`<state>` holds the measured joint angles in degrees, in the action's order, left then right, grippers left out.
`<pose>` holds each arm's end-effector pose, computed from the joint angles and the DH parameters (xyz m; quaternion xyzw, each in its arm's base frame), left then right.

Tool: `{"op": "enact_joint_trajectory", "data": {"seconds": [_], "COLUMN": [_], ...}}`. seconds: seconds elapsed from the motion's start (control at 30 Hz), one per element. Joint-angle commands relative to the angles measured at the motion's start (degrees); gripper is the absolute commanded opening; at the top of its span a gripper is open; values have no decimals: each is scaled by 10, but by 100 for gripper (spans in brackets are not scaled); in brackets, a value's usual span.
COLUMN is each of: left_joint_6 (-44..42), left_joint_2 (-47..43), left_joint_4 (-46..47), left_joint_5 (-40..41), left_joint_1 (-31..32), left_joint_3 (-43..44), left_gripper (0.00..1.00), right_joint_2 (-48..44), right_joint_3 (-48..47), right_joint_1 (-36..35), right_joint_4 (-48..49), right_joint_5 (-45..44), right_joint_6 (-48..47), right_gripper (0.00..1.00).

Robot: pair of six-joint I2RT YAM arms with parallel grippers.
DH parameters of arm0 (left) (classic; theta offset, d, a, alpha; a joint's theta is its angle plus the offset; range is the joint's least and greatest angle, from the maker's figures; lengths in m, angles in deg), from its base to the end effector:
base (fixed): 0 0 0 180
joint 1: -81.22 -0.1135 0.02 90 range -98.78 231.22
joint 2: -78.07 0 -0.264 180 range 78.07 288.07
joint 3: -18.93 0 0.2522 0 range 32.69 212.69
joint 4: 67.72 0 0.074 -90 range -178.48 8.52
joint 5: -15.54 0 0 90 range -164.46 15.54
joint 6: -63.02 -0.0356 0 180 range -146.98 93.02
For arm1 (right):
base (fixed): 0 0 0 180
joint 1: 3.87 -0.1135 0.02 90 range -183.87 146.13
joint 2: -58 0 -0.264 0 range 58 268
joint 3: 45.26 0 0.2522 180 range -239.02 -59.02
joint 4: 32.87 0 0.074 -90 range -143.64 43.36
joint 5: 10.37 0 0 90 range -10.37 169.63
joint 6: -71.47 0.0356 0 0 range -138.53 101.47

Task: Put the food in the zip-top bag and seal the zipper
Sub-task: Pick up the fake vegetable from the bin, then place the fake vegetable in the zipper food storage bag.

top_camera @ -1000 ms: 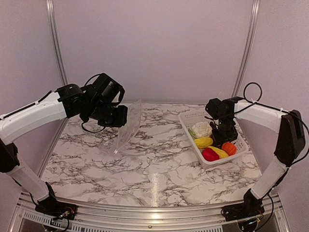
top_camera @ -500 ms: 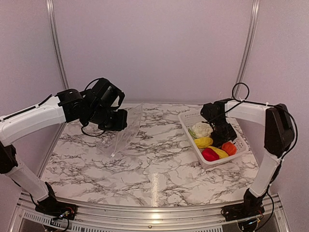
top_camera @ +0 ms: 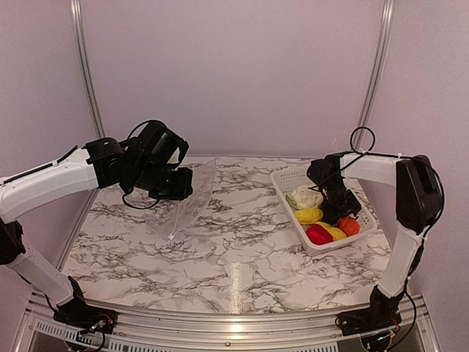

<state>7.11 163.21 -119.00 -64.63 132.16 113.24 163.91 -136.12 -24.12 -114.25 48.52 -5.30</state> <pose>0.2111 -0.2505 0.3436 0.0990 0.9058 -0.2155 0.3510 0.3105 0.0950 0.1981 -0.0739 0.9591 -0.2720 0.0254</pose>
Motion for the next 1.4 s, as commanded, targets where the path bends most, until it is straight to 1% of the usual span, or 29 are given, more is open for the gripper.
{"op": "enact_joint_trajectory", "data": {"seconds": [0.0, 0.1, 0.27, 0.4, 0.5, 0.67, 0.77, 0.87, 0.93, 1.07, 1.23, 1.37], "left_joint_6": [-2, -5, -4, -4, -2, 11, 27, 43, 55, 79, 108, 121], "left_joint_2": [-15, -16, -16, -4, 11, 35, 52, 76, 96, 143, 203, 240], "left_joint_4": [4, 3, 4, 5, 5, 23, 38, 53, 61, 76, 82, 84], "left_joint_5": [-6, -4, -2, -4, -10, -15, -19, -26, -29, -36, -52, -69], "left_joint_1": [-1, -2, -5, -6, -7, -8, -9, -9, -9, -9, -10, -10], "left_joint_3": [-6, -6, -3, 3, 14, 24, 33, 51, 70, 127, 209, 265], "left_gripper": [0, 0, 0, 0, 0, 0, 0, 0, 0, 0, 0, 0], "right_joint_2": [23, 32, 26, 3, -14, -50, -80, -124, -158, -199, -229, -239], "right_joint_3": [-9, -11, -35, -63, -92, -155, -195, -200, -183, -154, -106, -66], "right_joint_1": [15, 15, 16, 13, 3, -28, -51, -58, -58, -60, -77, -82], "right_joint_4": [8, 6, -13, -18, -21, -2, 31, 100, 163, 287, 446, 554], "right_joint_5": [15, 17, 5, 18, 47, 126, 204, 341, 426, 544, 621, 654], "right_joint_6": [-12, -12, -9, -9, -4, 0, -5, 19, 62, 148, 251, 318], "right_gripper": [67, 61, 40, 32, 30, 28, 27, 24, 23, 20, 17, 17]}}
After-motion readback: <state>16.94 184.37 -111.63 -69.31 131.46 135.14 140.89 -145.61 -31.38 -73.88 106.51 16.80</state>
